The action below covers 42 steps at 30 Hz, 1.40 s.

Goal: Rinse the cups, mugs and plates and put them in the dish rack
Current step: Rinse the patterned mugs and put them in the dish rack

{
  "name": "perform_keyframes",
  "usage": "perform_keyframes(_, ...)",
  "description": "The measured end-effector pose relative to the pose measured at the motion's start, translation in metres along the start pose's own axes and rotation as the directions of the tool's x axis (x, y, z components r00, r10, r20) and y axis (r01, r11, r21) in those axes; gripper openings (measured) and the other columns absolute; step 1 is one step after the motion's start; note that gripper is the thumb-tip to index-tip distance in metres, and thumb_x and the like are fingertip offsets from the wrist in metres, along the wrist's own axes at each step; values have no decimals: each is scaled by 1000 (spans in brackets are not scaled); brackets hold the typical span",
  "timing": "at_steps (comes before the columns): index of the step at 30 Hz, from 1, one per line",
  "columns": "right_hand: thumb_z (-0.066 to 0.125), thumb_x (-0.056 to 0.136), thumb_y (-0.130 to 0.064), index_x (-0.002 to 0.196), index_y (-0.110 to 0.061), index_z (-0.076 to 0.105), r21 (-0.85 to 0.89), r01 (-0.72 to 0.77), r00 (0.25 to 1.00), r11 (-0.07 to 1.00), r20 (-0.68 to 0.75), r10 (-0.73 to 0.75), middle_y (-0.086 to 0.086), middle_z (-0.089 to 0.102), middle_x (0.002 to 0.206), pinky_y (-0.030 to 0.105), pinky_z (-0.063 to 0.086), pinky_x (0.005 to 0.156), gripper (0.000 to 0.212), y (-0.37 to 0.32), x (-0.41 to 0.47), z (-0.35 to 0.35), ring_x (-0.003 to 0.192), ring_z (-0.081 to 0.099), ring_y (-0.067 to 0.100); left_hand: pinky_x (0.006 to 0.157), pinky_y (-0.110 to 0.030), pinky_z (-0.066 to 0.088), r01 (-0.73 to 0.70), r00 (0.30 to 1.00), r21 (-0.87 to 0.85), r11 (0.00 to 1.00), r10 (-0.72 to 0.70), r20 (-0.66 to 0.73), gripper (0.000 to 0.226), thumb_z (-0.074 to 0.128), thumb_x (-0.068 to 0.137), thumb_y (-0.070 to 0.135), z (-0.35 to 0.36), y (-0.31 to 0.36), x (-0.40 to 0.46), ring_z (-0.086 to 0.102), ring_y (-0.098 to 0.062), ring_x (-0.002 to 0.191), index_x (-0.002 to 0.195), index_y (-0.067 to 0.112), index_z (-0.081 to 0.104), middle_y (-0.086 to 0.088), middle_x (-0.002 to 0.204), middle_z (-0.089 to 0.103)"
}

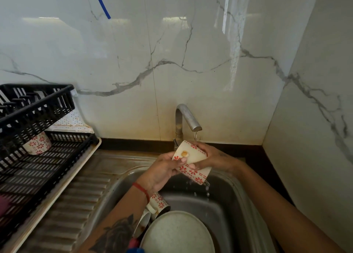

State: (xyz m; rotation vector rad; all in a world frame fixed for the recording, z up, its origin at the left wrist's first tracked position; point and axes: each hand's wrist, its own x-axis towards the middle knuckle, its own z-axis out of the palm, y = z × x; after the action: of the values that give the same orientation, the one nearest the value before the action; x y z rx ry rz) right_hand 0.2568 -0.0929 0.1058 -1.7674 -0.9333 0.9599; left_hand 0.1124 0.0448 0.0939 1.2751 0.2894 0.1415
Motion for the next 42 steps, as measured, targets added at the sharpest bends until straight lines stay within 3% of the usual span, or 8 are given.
perform_keyframes(7, 73, 70, -57, 122, -39, 46, -41, 10, 937, 999, -348, -23, -5, 54, 128, 24, 51, 75, 61, 10, -1, 28, 98, 55, 4, 90, -47, 52, -24, 961, -529, 848, -127, -246, 56, 69, 72, 23, 19, -28, 4, 58, -33, 108, 123, 6, 54, -19, 114, 62)
perform_keyframes(14, 21, 85, -75, 151, -33, 10, -543, 24, 822, 839, -466, -326, -4, 18, 158, 41, 27, 112, 79, 2, -12, 63, 141, 24, 18, 71, -51, 57, 118, 874, -719, 685, -415, -253, 54, 78, 67, 40, 44, -20, 20, 62, -39, 101, 109, 11, 62, -22, 110, 65)
perform_keyframes(18, -6, 83, -70, 140, -34, -29, -794, 59, 847, 605, -281, -452, -10, -35, 150, 41, -20, 114, 72, 10, -20, 69, 140, -30, 9, 66, -40, 53, 82, 896, -747, 660, -377, -235, 43, 55, 91, 46, 52, -17, 30, 72, -33, 77, 110, 9, 64, -18, 88, 73)
perform_keyframes(23, 4, 92, -67, 147, -27, -10, -873, 273, 858, 404, 31, -512, -14, -19, 153, 30, -24, 112, 69, 31, -36, 54, 142, -21, 2, 70, -49, 50, 164, 837, -731, 662, -485, -252, 46, 62, 86, 46, 47, -18, 31, 58, -42, 96, 112, 8, 59, -25, 108, 62)
perform_keyframes(29, 5, 90, -62, 142, -30, -20, -896, 64, 891, 440, -148, -430, -12, -30, 147, 24, -24, 110, 66, 31, -39, 37, 135, -34, 3, 63, -51, 49, 192, 839, -833, 520, -527, -135, 54, 63, 85, 50, 53, -24, 31, 57, -41, 93, 111, 4, 55, -24, 109, 59)
perform_keyframes(33, 8, 92, -63, 141, -27, -23, -817, 141, 874, 560, -163, -458, -13, -34, 145, 25, -20, 113, 69, 18, -28, 66, 137, -32, 4, 70, -41, 47, 100, 871, -734, 672, -415, -261, 51, 47, 94, 51, 60, -28, 35, 61, -32, 92, 117, 7, 59, -18, 96, 68)
perform_keyframes(38, 40, 95, -49, 145, -15, 34, -825, 289, 669, 486, -189, -719, -2, 25, 153, 35, 18, 115, 61, 39, -47, 66, 144, 19, 13, 58, -47, 52, 175, 832, -733, 657, -497, -246, 56, 70, 78, 50, 44, -23, 23, 60, -41, 92, 108, 3, 59, -26, 99, 66)
perform_keyframes(42, 65, 75, -64, 143, -34, 27, -489, 159, 728, 858, -529, -437, -11, 27, 151, 33, 25, 108, 84, 44, -54, 66, 138, 25, 9, 67, -49, 54, 152, 839, -738, 658, -480, -256, 57, 73, 75, 46, 40, -23, 12, 57, -40, 104, 118, 12, 54, -21, 116, 57)
